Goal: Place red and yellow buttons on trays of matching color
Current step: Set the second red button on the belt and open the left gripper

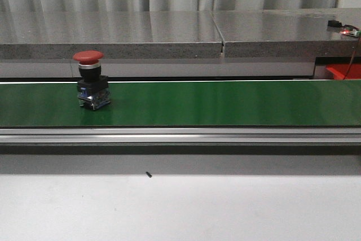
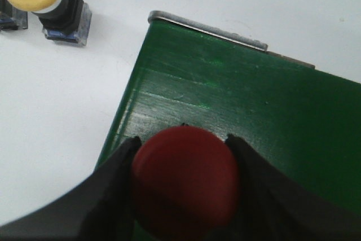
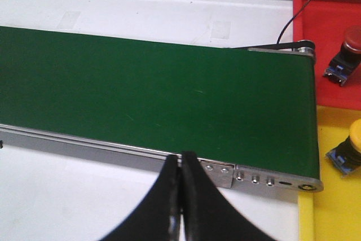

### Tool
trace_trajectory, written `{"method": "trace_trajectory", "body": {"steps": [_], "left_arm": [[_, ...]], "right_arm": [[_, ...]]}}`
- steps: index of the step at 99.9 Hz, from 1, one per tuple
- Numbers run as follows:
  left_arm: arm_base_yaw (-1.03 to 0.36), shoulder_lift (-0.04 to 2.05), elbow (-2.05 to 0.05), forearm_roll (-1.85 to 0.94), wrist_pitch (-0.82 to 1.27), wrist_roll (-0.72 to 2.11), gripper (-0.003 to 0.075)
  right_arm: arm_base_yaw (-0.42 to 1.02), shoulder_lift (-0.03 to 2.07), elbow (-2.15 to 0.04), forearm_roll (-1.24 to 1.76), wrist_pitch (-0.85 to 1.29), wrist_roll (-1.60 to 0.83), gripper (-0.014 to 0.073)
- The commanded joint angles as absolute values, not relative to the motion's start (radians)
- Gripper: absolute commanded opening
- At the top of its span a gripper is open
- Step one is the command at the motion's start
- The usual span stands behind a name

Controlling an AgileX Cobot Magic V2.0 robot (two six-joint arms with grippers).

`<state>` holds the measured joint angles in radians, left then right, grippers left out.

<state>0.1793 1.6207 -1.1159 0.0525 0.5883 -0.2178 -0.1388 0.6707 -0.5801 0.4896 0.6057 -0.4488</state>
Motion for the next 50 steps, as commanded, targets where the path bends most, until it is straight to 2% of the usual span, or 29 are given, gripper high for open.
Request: {"method": "trace_trajectory", "body": {"steps": [1,9,20,27,34,50], "left_arm": [[0.172,1.591,-1.138,0.049,0.543,-0.219,0.0209],[0.172,1.596,-1.138,0.049,0.545,-0.219,0.0311],[0.172,1.594,-1.138,0.049,0.543,-0.219,0.0498],[0.172,1.594,-1.140,0.046,0.543,-0.219,0.0577],[0.172,1.588,-1.146,0.042,0.546,-0.219,0.0609],[0.166,1.557,-1.183,0.042,0.571,-0.219,0.0610]], "right_arm": [[-0.139,0.666,-0.608,0.502,0.542,-0.458,-0.0068],[-0.139,0.666,-0.608,0.502,0.542,-0.458,-0.0068],[-0.139,0.666,-0.608,0.502,0.542,-0.458,-0.0068],[-0.139,0.666,-0.608,0.502,0.542,-0.458,-0.0068],[-0.139,0.666,-0.608,0.502,0.542,-0.458,-0.0068],[-0.139,0.666,-0.608,0.502,0.542,-0.458,-0.0068]]}}
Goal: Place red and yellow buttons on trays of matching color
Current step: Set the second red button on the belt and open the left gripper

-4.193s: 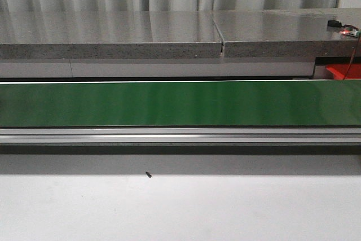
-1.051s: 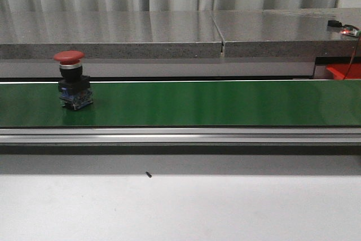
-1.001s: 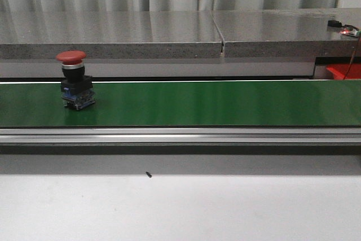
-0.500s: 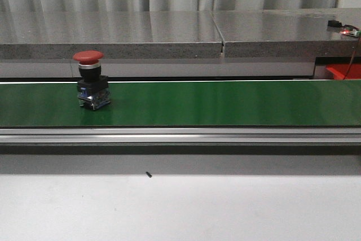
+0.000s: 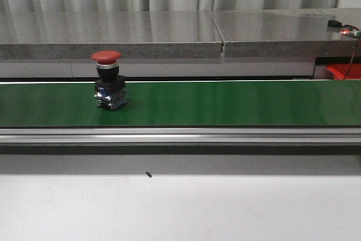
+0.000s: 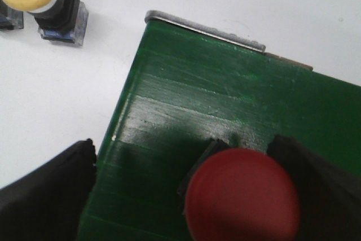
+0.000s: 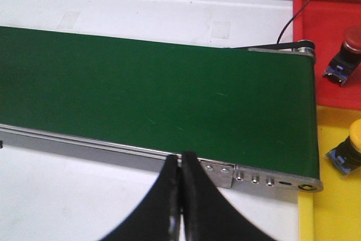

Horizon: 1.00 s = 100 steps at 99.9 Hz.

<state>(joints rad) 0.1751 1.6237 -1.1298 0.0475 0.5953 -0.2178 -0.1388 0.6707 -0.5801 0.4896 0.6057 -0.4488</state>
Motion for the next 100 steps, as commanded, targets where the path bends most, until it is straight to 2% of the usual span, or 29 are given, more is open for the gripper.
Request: {"method": "trace_trajectory", "body": {"steps": [1,44,100], "left_arm": [[0.163,1.553,-1.185,0.042,0.574,-0.219,0.0610],[0.027,1.306,-1.176,0.042,0.580,-0.155,0.0608],[-0.054,0.663,-0.793,0.033,0.545,-0.155,0.0603]], "right_arm": [[-0.139,0.666,-0.608,0.502,0.542,-0.458,-0.0068],[-0.139,0.666,-0.608,0.502,0.542,-0.458,-0.0068],[-0.139,0.666,-0.608,0.502,0.542,-0.458,-0.0068]]}}
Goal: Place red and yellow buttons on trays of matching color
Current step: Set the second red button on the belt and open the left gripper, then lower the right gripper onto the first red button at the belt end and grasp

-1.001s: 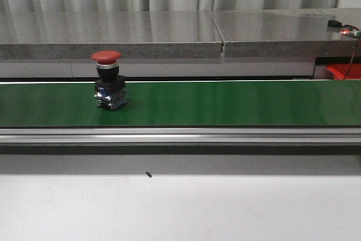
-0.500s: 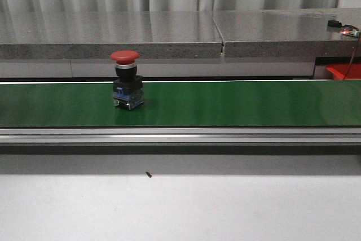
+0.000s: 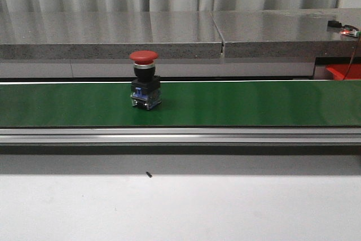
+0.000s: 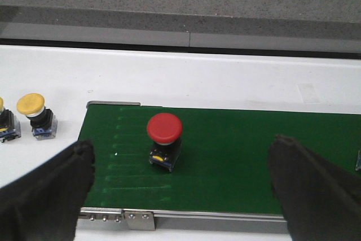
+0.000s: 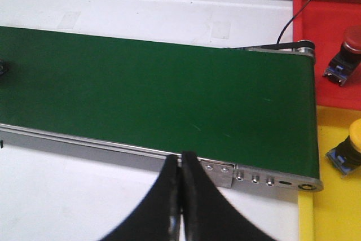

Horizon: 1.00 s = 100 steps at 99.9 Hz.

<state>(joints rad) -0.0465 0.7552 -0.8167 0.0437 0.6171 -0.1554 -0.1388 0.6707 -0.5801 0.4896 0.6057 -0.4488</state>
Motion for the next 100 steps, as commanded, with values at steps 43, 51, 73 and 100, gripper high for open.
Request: {"method": "trace_trajectory", "body": {"steps": [43,51,73,100], "left_arm": [[-0.054,0.350,-0.583,0.031,0.590,-0.157,0.0136],[-0.054,0.335,-0.563,0.027,0.590,-0.157,0.0008],[-0.054,0.335,-0.544,0.023,0.590,-0.157,-0.0020],[-0.054,0.335,-0.544,0.023,0.590,-0.157,-0.0020]], "right_arm": [[-0.139,0.666,-0.608,0.521,0.543,-0.458,-0.0068],[-0.139,0.666,-0.608,0.521,0.543,-0.458,-0.0068],[-0.139,0.666,-0.608,0.544,0.545,-0.458,-0.0068],[-0.139,0.666,-0.608,0.594,0.591,-0.458,0.0059]]}}
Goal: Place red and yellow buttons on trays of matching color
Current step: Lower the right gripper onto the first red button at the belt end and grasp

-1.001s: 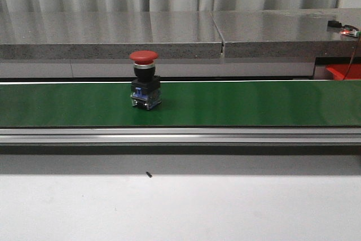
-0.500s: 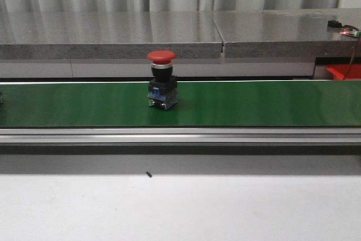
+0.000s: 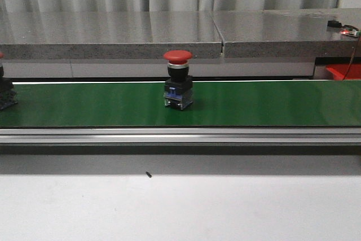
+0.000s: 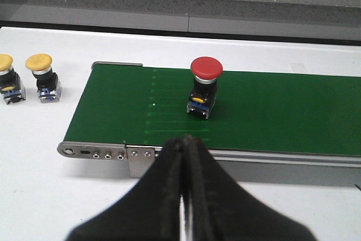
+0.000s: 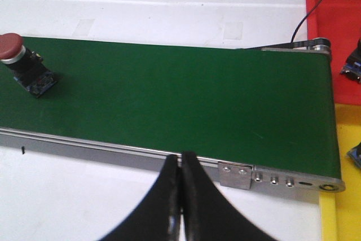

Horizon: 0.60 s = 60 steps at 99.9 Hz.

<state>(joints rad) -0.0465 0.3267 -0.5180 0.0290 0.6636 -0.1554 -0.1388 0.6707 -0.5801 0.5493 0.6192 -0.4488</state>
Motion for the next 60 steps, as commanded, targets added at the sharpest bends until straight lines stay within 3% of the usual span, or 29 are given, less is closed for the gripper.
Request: {"method": "trace_trajectory", "body": {"steps": [1,20,27,60], "left_arm": [[-0.054,0.335,-0.544,0.023,0.590,-0.157,-0.0020],[-0.054,0.335,-0.544,0.023,0.590,-0.157,-0.0020],[-0.054,0.335,-0.544,0.023,0.590,-0.157,-0.0020],[-0.054,0.335,-0.544,0.023,0.590,-0.157,-0.0020]], "right_arm": [[-0.139,0.666,-0.608,0.595,0.594,-0.458,0.0086],[-0.139,0.666,-0.608,0.621,0.603,-0.458,0.0533],[-0.139,0.666,-0.608,0.641,0.603,-0.458,0.0643],[-0.139,0.794,-0.751,0.667,0.729,-0.458,0.0647]]}}
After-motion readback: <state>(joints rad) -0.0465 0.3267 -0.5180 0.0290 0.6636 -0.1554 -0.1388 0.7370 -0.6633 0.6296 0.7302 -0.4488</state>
